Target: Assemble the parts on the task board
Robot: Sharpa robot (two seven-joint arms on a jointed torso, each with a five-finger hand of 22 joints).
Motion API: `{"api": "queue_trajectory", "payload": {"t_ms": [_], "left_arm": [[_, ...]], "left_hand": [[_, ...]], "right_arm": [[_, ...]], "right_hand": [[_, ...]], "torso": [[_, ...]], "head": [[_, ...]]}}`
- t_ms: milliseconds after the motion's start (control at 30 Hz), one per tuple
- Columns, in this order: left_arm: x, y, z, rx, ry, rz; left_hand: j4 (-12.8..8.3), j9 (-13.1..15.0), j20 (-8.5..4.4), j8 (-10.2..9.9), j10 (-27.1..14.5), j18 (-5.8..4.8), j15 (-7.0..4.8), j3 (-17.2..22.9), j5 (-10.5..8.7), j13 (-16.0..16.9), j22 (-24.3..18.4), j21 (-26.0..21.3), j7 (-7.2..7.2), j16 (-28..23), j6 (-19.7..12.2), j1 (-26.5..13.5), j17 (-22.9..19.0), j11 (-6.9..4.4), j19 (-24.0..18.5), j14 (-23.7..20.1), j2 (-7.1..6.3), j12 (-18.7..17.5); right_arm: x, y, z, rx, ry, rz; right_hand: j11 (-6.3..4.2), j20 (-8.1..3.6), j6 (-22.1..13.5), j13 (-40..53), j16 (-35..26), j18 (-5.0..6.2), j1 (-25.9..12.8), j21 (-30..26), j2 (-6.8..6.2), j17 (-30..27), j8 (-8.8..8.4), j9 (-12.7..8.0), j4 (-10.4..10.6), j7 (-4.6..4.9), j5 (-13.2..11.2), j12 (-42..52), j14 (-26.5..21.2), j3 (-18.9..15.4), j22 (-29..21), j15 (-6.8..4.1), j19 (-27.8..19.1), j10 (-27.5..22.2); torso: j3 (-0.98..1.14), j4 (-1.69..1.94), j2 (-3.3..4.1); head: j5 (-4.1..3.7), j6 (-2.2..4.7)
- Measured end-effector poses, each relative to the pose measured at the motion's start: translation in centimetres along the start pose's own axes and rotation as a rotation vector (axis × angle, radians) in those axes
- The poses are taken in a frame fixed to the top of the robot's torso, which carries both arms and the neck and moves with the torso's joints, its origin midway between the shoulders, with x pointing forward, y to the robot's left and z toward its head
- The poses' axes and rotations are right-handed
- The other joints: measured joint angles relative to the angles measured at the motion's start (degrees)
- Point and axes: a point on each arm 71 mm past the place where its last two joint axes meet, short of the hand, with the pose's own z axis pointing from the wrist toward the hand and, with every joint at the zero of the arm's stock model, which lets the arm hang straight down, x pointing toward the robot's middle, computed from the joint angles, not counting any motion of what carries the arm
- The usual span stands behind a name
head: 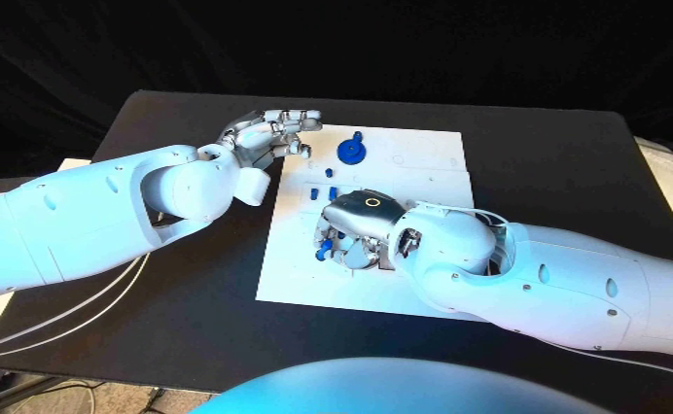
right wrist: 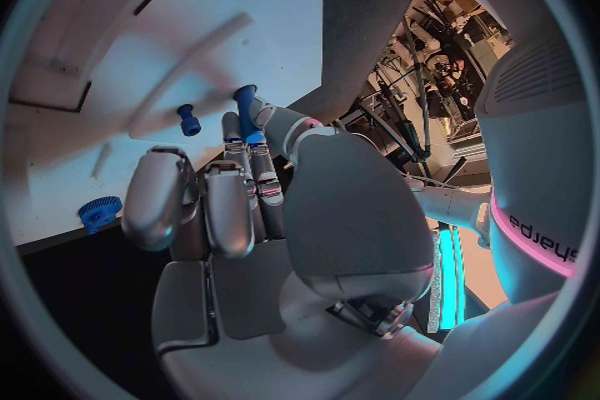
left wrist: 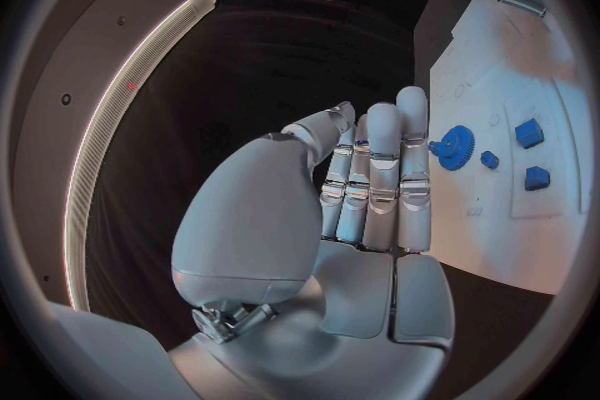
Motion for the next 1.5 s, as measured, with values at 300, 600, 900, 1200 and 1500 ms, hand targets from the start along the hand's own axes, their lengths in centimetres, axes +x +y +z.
{"api": "queue_trajectory", "payload": {"t_ms": [300, 600, 900, 1200, 1500], "left_arm": [[0.0, 0.0, 0.0, -0.001, 0.001, 0.000], [0.0, 0.0, 0.0, -0.003, 0.003, 0.000], [0.0, 0.1, 0.0, -0.004, 0.004, 0.000], [0.0, 0.1, 0.0, -0.006, 0.004, 0.001], [-0.1, 0.1, -0.1, -0.008, 0.003, 0.002]], "left_hand": [[0.00, 0.00, 0.00, 0.00, 0.00, 0.00, 0.00, 0.00, 0.00, 0.00, 0.00, 0.00, 0.00, 0.00, 0.00, 0.00, 0.00, 0.00, 0.00, 0.00, 0.00, 0.00], [0.00, 0.00, 0.00, 0.00, 0.00, 0.00, 0.00, 0.00, 0.00, 0.00, -0.05, 0.00, 0.00, 0.00, 0.00, 0.00, 0.00, 0.00, 0.00, 0.00, 0.00, 0.00], [-0.15, -0.02, 0.00, 0.00, 0.00, -0.01, 0.00, -0.15, 0.00, 0.00, -0.09, 0.00, 0.00, 0.00, 0.00, 0.00, -0.11, 0.00, 0.00, 0.00, 0.00, 0.20], [-0.16, -0.05, 0.00, 0.00, 0.00, 0.00, 0.00, -0.16, 0.00, 0.00, -0.09, 0.00, 0.00, 0.00, 0.00, 0.00, -0.14, 0.00, 0.00, 0.00, 0.00, 0.23], [-0.16, -0.05, 0.00, 0.00, 0.00, 0.00, 0.00, -0.16, 0.00, 0.00, -0.09, 0.00, 0.00, 0.00, 0.00, 0.00, -0.13, 0.00, 0.00, 0.00, 0.00, 0.23]], "right_arm": [[0.0, 0.3, 0.0, -0.001, 0.001, -0.035], [0.0, 0.7, 0.5, -0.003, 0.025, -0.052], [0.6, 0.6, 0.7, 0.004, 0.057, -0.050], [0.3, 0.2, 0.2, 0.013, 0.029, -0.038], [-1.7, -1.4, -3.1, 0.047, -0.097, 0.015]], "right_hand": [[0.14, 0.00, 0.00, 0.00, 0.25, 0.00, 0.00, 0.00, 0.00, 0.08, 0.00, -0.02, -0.07, -0.01, 0.00, 0.14, 0.00, -0.06, 0.11, 0.00, 0.00, 0.14], [-0.15, 0.80, -2.42, -0.19, 0.24, 0.00, -1.41, -0.29, -0.44, -0.68, -1.54, -0.49, 0.97, 0.99, 1.80, -1.59, 0.10, -1.74, -0.66, 0.93, -0.38, -0.74], [1.07, 1.35, -7.48, -0.48, -0.18, 0.00, -4.35, -1.51, -3.22, -1.58, -1.54, -1.59, 2.13, 0.87, 1.99, -2.23, 0.10, -6.29, -2.37, 1.74, -0.93, -7.76], [1.88, 1.97, -8.59, -0.48, -0.44, 0.00, -3.79, -1.84, -2.66, -2.19, -1.54, -1.59, 2.46, 0.60, 1.99, -2.00, 0.11, -9.74, -3.02, 2.16, -1.14, -11.74], [1.54, 1.96, -8.78, -0.22, -0.44, 0.88, -3.28, -2.28, -2.17, -2.61, -1.54, -1.59, 2.71, 0.79, 2.66, -0.53, 0.11, -11.40, -3.70, 2.16, -1.14, -11.55]], "torso": [[-0.02, 0.01, 0.01], [-0.08, 0.04, 0.01], [-0.11, 0.04, -0.01], [-0.04, 0.01, -0.02], [-0.01, -0.18, -0.12]], "head": [[-0.15, -0.07], [-0.16, -0.22], [-0.15, -0.32], [-0.32, -0.26], [-1.57, 0.36]]}}
